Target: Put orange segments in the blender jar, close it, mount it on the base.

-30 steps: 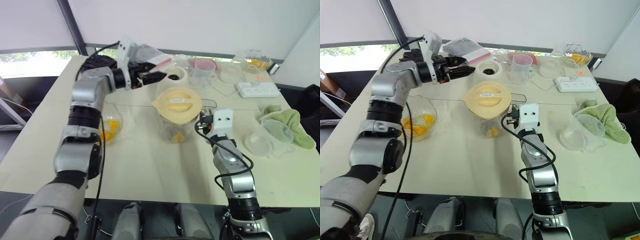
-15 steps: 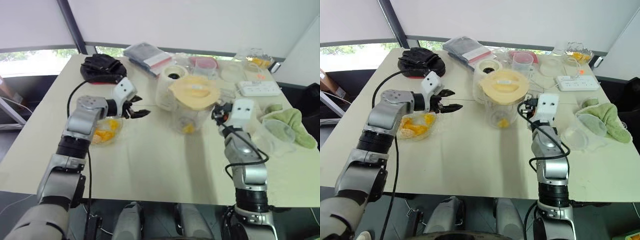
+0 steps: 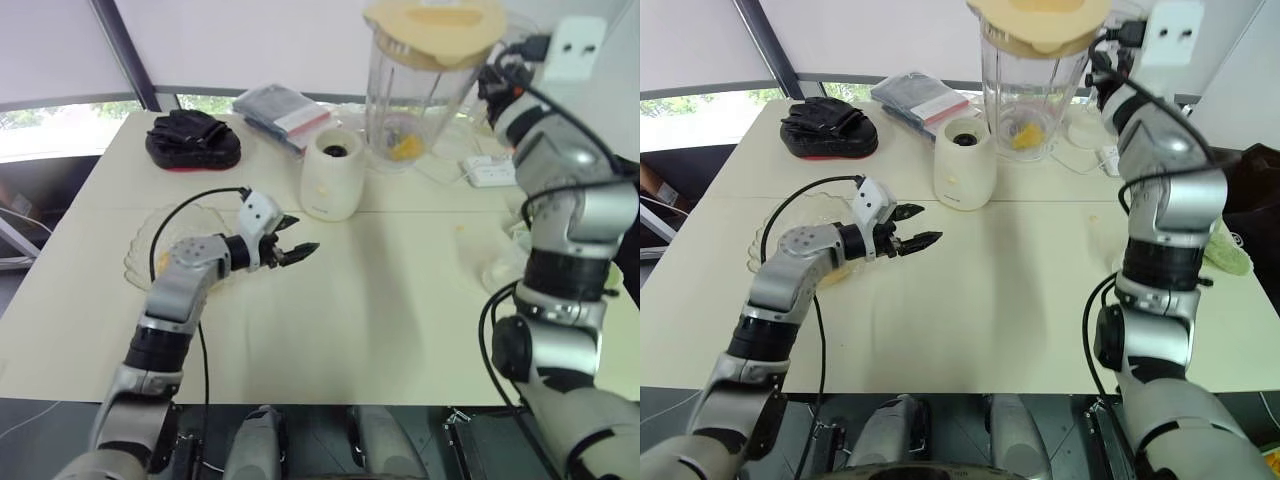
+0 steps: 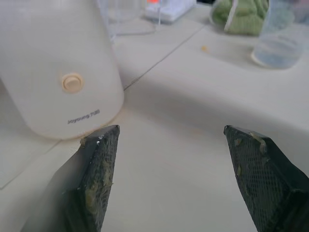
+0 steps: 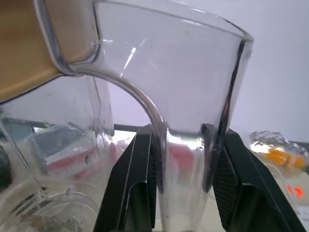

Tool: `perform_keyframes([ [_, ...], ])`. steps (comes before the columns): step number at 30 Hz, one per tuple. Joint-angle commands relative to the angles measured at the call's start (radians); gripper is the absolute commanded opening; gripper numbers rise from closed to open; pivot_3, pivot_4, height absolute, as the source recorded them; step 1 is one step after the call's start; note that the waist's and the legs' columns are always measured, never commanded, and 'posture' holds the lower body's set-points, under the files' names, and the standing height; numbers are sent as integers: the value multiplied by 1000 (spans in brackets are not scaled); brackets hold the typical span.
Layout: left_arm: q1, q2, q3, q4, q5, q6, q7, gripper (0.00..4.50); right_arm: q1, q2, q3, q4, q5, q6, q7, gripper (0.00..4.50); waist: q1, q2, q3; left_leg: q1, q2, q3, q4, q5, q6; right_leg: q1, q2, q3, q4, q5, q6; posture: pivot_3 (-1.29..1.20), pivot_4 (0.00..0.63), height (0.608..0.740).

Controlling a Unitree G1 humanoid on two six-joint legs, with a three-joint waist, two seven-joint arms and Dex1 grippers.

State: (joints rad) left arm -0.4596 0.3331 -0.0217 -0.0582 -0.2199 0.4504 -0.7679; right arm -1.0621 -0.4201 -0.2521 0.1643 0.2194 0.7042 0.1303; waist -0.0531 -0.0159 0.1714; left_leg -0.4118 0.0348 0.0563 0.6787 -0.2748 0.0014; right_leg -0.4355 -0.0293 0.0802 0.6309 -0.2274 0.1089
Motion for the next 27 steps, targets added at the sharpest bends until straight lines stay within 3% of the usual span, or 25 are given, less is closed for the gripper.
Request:
perform_keyframes([
  [1, 73, -53, 72, -164, -66, 0, 106, 3585, -174, -4, 40, 216, -23, -172, 64, 1049, -5, 0, 0, 0, 0, 0, -1, 0, 0, 0, 0, 0, 0, 0, 0, 0, 150, 740],
  [14, 241, -44, 111, -344, -136, 78, 243, 3585, -477, 108, 83, 954, -96, -605, 115, 1049, -17, 0, 1, 0, -1, 0, -10, 1, -2, -4, -1, 0, -2, 0, 0, 0, 150, 740],
  [27, 278, -11, 118, -404, -190, 113, 300, 3585, -488, 140, 66, 1124, -119, -706, 92, 1049, -18, 0, 1, 1, -1, -1, -15, 5, -9, -5, 0, 0, -1, 0, -1, 0, 150, 740],
])
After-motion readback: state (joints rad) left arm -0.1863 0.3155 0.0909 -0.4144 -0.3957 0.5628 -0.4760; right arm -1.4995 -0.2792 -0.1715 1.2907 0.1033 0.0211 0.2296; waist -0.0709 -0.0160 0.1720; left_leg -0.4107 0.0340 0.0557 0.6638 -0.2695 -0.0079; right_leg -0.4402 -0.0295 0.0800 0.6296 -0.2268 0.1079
